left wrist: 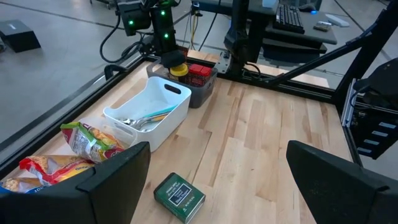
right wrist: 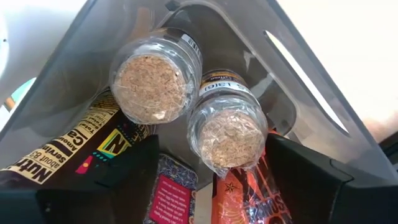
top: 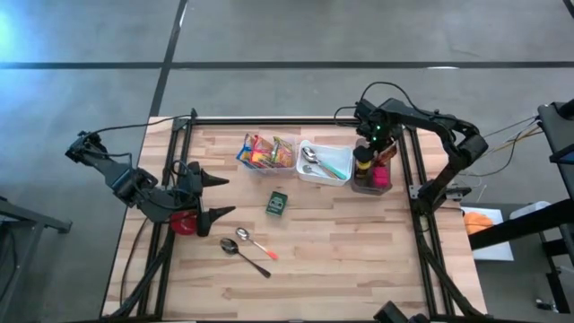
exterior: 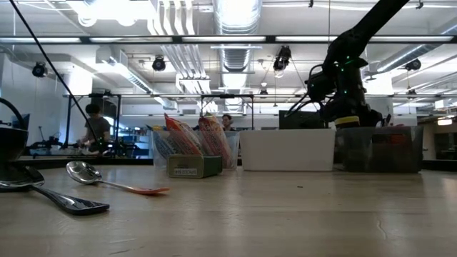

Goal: Pick & Place Food Item
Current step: Put the brown seasoning bottle into the black bin, then put the orange and white spoon into the white bin

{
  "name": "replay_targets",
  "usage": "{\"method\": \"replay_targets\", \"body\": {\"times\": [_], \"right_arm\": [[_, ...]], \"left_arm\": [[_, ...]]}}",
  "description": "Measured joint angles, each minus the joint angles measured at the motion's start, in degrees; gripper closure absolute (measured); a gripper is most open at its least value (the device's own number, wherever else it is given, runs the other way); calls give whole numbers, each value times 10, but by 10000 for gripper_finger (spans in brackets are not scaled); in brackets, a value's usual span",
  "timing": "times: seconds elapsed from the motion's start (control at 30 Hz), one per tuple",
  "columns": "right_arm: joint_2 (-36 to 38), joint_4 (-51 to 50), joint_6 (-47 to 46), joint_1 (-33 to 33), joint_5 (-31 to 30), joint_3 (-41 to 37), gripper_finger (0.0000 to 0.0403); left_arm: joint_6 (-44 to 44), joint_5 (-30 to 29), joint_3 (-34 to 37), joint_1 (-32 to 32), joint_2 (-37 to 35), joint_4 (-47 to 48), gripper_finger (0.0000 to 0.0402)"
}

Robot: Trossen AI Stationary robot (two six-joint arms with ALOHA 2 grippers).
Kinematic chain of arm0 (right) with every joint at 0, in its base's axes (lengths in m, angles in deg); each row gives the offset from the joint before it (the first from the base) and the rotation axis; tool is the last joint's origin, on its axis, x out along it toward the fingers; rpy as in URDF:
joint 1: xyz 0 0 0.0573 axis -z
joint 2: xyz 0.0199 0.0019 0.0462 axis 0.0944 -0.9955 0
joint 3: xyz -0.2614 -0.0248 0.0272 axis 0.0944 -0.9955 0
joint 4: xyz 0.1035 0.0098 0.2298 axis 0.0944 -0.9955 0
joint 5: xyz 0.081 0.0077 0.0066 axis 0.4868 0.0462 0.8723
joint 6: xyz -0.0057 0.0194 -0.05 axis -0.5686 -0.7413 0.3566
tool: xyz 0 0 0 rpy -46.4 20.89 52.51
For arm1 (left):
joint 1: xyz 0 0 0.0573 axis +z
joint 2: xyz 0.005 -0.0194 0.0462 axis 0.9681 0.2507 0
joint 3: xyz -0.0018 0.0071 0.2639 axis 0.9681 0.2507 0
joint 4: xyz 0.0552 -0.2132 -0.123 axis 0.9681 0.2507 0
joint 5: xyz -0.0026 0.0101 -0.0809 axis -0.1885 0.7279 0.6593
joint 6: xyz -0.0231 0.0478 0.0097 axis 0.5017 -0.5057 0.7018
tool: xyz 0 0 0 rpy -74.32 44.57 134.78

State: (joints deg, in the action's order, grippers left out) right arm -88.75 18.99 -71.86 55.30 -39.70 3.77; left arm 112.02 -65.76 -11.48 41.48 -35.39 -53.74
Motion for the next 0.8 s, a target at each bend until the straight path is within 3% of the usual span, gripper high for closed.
{"method": "replay_targets", "body": {"times": [0.43,0.8], "right_arm": [[38,-12,-3,0,-4,-1,97],[59,-99,-38,-5,-36,44,97]], "left_arm": [[0,0,0,0,0,0,20],[0,0,0,0,0,0,20]]}}
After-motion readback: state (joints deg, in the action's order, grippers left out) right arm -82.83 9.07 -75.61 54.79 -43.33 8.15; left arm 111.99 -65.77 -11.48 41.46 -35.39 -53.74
